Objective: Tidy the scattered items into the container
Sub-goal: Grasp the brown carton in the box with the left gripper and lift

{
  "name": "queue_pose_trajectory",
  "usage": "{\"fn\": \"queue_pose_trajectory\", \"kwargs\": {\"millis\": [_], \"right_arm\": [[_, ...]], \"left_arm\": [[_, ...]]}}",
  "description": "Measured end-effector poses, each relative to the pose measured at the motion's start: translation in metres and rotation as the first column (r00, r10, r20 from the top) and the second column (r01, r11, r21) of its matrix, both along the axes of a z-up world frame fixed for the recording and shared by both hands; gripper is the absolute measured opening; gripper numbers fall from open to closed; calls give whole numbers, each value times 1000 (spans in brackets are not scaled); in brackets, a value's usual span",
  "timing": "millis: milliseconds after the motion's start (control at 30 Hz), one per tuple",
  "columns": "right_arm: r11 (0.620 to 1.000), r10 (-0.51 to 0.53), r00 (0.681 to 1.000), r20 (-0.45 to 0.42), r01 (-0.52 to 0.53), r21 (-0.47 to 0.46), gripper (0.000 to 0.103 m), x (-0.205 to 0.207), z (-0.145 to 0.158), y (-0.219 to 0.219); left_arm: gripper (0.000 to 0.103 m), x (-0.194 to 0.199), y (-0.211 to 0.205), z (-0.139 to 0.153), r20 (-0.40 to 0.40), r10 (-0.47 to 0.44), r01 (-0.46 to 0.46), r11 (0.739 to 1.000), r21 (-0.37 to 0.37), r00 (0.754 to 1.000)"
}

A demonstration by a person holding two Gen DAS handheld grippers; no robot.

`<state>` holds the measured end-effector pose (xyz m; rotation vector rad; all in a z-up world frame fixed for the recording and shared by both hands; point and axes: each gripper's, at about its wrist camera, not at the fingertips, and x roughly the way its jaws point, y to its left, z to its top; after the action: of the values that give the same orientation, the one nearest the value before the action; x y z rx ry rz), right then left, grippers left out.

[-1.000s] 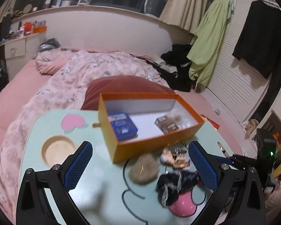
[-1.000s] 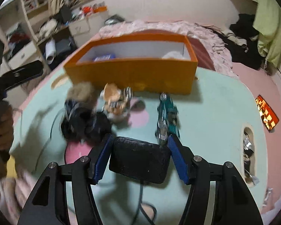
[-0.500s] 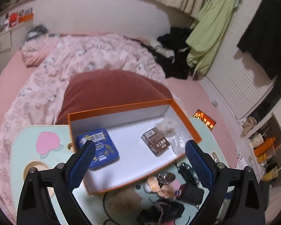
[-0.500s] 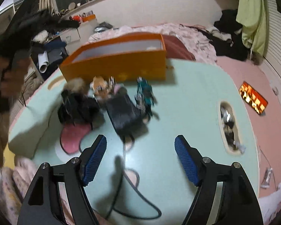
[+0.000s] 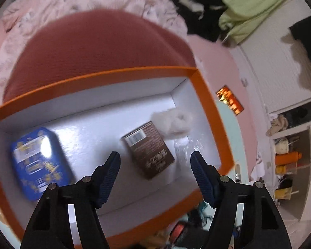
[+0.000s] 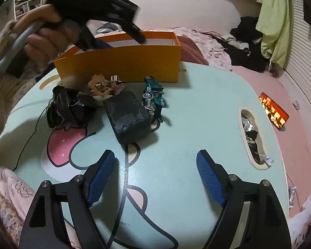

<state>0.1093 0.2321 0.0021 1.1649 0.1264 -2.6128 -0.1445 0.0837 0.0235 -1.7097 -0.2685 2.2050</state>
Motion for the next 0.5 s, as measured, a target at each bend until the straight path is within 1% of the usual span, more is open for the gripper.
{"fn": "queue_pose_trajectory", "kwargs": {"millis": [100,167,200,267,300,367,400,500], "right_arm": [[1000,-3,1000,1,3,-7,81,-2,-1,1],[1000,-5,1000,3,5,-14,81,-4,-1,2],[1000,-7,1000,2,7,-16,81,-4,-1,2],[1000,-9,1000,2,9,-22,81,-5,-1,2],[1000,-9,1000,2,9,-23,81,-4,-1,2],[1000,-10,1000,1,10,-25,81,-3,-1,3],[1000,-11,1000,1,11,-29,81,-3,0,3],[999,-15,1000,0,15,-37,81,-3,-1,4]], "left_arm": [[70,-1,16,-7,-33,-17,14,995,-104,999],[70,3,27,-7,-64,-49,37,984,-177,997],[70,5,31,-8,-75,-61,45,979,-198,995],[70,11,33,-9,-88,-79,59,975,-214,993],[67,13,33,-9,-88,-91,69,971,-227,992],[39,16,30,-7,-96,-110,79,957,-280,989],[39,17,27,-7,-95,-116,83,952,-294,989],[39,15,14,-4,-90,-116,85,952,-294,989]]}}
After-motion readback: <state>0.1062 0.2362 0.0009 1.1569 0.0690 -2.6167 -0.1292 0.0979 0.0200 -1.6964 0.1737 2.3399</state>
